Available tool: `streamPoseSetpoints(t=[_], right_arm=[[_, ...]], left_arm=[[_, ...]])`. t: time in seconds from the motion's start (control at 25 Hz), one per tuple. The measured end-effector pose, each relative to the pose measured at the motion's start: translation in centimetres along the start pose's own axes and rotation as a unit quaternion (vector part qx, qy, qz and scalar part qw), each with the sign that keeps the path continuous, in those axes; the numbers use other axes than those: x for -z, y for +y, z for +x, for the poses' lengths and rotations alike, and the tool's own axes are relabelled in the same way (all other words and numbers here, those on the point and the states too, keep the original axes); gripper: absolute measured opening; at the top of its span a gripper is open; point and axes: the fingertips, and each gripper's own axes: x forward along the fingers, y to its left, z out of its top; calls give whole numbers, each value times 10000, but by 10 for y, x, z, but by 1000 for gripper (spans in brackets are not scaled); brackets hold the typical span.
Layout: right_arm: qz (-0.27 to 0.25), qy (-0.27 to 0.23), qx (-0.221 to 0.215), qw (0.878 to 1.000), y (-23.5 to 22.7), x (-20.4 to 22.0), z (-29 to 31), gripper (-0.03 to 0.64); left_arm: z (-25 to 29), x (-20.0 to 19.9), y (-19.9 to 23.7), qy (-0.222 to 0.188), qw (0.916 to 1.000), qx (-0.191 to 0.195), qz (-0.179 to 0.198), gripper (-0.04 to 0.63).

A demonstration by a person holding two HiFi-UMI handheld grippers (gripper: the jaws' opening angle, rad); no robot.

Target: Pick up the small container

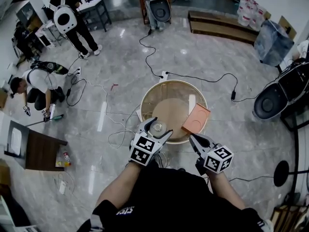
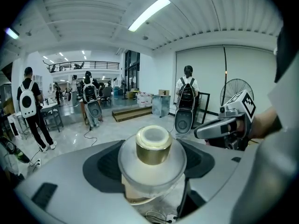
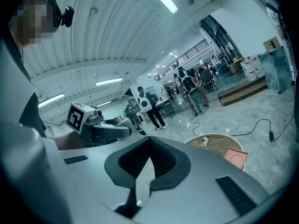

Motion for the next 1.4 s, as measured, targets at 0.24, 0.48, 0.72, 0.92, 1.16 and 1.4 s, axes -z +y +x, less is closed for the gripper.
streamPoseSetpoints(t=[0.24, 0.48, 0.72, 0.92, 1.16, 1.4], right_arm=[[-87, -271, 68, 9996, -2, -25, 9, 12], [-339, -423, -158, 9984, 4, -54, 15, 12], [-552, -686, -50, 9961, 2, -82, 12, 12], [-891, -816, -108, 9926, 7, -99, 9, 12], [-1119, -785, -165, 9905, 12, -98, 6, 11], [-1020, -773, -59, 9918, 6, -94, 5, 11]], left_arm=[[-5, -12, 21, -80, 10000, -49, 7, 345], [-12, -25, 36, -176, 9997, -150, -83, 345], [-29, -41, 51, -291, 9989, -326, -183, 345], [-42, -43, 57, -360, 9978, -480, -283, 345], [-38, -40, 59, -300, 9976, -500, -363, 345], [-29, -43, 54, -271, 9985, -375, -295, 345]])
